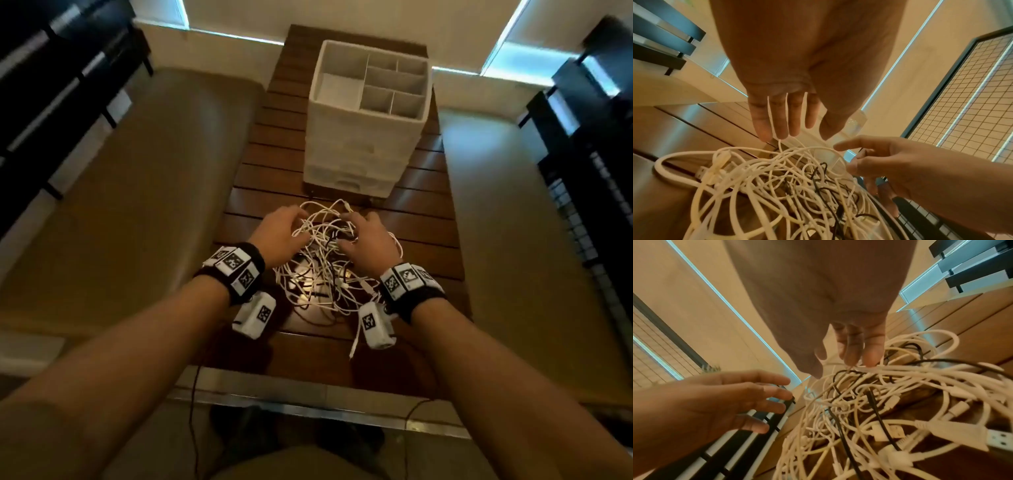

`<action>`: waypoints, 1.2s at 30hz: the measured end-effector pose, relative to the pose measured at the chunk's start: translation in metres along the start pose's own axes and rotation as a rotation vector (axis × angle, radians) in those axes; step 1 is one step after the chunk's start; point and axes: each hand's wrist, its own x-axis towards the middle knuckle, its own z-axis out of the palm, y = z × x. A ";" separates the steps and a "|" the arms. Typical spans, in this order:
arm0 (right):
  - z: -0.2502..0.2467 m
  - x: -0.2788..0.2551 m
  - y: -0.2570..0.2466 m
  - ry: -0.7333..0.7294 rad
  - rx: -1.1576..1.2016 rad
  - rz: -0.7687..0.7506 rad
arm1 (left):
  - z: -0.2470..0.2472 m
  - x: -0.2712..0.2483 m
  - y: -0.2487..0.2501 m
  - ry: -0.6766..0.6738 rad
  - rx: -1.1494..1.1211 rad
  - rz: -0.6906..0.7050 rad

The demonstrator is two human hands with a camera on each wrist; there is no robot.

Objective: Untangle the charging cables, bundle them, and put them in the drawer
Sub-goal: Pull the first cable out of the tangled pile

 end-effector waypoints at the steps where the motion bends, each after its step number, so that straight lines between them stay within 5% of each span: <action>1: 0.003 0.002 -0.001 -0.004 -0.020 0.017 | 0.002 0.003 0.000 -0.029 0.005 -0.003; 8: 0.010 0.002 -0.007 0.170 0.096 -0.056 | 0.006 0.018 0.017 -0.091 0.235 0.071; 14: -0.039 0.002 -0.034 0.354 0.357 -0.197 | 0.003 0.012 0.034 -0.002 -0.251 0.145; 22: -0.089 -0.011 -0.057 0.527 0.731 -0.158 | -0.005 0.005 0.023 0.007 -0.398 0.137; 26: -0.081 -0.016 -0.043 0.446 0.567 -0.096 | 0.001 0.009 0.023 0.062 -0.495 0.049; 30: -0.065 -0.021 -0.027 0.268 0.009 0.098 | -0.008 0.014 0.042 0.133 -0.535 0.049; 32: -0.064 -0.027 -0.034 0.369 -0.094 0.147 | -0.019 0.016 0.056 0.154 -0.533 0.102; 34: -0.068 -0.032 -0.047 0.519 -0.047 -0.068 | -0.028 0.021 0.068 0.107 -0.534 0.162; 36: -0.071 -0.028 -0.054 0.441 0.015 -0.293 | -0.036 0.022 0.082 0.015 -0.515 0.211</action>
